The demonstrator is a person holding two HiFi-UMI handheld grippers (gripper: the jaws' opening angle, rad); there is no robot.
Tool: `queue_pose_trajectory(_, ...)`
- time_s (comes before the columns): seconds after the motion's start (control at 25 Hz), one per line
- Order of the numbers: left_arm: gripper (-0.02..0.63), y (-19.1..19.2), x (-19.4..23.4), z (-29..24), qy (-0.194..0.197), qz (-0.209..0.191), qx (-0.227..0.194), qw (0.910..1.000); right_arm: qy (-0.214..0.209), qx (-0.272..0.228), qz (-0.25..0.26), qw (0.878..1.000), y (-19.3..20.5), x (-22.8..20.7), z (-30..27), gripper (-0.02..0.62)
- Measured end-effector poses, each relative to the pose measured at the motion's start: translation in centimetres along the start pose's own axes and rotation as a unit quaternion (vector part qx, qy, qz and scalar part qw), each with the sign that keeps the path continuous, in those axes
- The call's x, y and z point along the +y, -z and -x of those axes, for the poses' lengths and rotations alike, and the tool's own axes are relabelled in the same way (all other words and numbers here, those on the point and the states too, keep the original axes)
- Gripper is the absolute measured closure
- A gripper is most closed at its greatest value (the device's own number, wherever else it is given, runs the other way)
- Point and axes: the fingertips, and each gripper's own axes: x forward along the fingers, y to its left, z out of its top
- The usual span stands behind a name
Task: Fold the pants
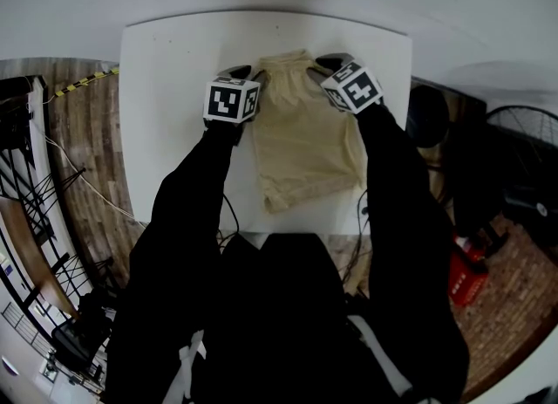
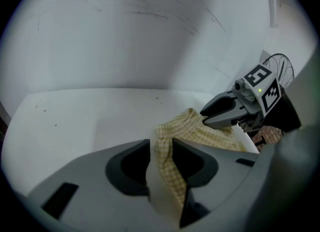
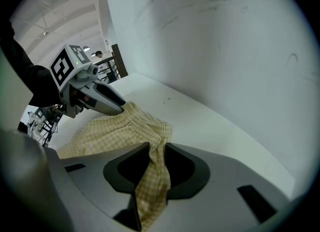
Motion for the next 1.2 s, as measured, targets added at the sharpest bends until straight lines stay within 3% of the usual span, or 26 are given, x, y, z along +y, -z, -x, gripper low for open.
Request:
queue_pose_trajectory(0.12,0.472,0.1,-0.2,-0.1,0.007,-0.005,0.000,1.0000,0.002,0.000,0.004,1.000,0.0,0.1,-0.1,0.511)
queue_pose_trajectory(0.2,0.531,-0.2,-0.6,0.1,0.017,-0.009,0.001,0.9998,0.003,-0.002,0.001,1.000,0.2,0.1,0.0,0.529)
queue_pose_trajectory(0.36,0.557,-0.1,-0.6,0.0,0.013,-0.026,-0.004,0.9996,0.011,-0.016,0.010,1.000,-0.3,0.4,0.3,0.558)
queue_pose_trajectory(0.92,0.563,-1.7,-3.1,4.5,0.009,-0.079,-0.041,0.9960,0.025,-0.044,0.035,0.998,-2.1,1.7,4.6,0.560)
queue_pose_trajectory(1.2,0.561,-2.3,-6.2,8.7,0.011,-0.120,-0.086,0.9889,0.038,-0.068,0.050,0.996,-2.4,3.2,8.2,0.560)
